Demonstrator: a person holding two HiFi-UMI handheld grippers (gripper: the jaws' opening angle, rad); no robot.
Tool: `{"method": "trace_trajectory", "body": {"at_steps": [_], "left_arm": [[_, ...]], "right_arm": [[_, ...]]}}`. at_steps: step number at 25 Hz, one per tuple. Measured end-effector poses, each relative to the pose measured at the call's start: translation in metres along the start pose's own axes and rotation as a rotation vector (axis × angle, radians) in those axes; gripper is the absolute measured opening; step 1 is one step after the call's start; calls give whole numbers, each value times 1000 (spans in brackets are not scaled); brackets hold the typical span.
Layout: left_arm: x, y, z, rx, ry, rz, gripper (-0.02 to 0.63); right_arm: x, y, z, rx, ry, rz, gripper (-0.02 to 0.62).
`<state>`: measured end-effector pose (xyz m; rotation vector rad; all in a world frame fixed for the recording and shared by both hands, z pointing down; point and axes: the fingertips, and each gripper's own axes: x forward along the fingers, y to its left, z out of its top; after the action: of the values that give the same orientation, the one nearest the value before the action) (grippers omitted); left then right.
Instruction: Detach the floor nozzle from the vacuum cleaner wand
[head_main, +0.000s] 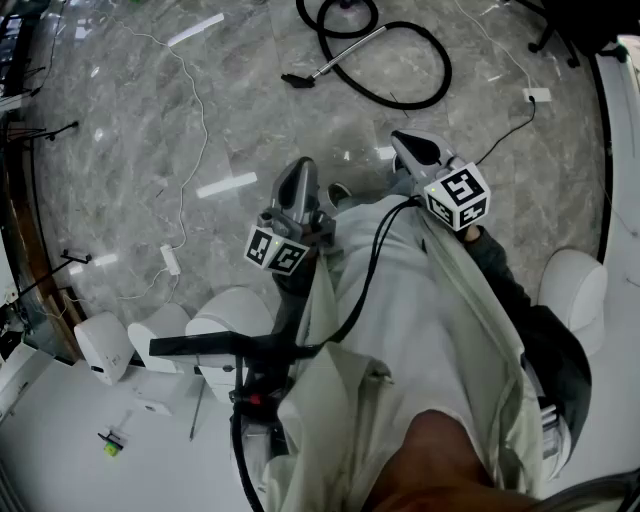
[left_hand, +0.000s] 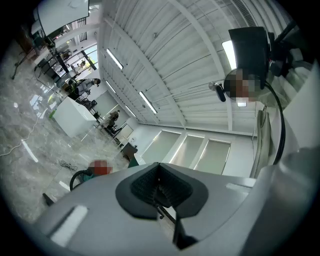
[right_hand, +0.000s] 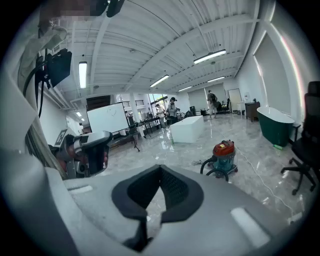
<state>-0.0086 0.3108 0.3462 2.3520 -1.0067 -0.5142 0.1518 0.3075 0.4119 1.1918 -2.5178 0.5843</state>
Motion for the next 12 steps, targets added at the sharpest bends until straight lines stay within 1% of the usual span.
{"method": "trace_trajectory", "body": {"at_steps": [12], "left_arm": [[10,-5,-9,-8,11,-6,-15]], "right_arm": [[-5,-12,-5,18,5,-13,2]]}}
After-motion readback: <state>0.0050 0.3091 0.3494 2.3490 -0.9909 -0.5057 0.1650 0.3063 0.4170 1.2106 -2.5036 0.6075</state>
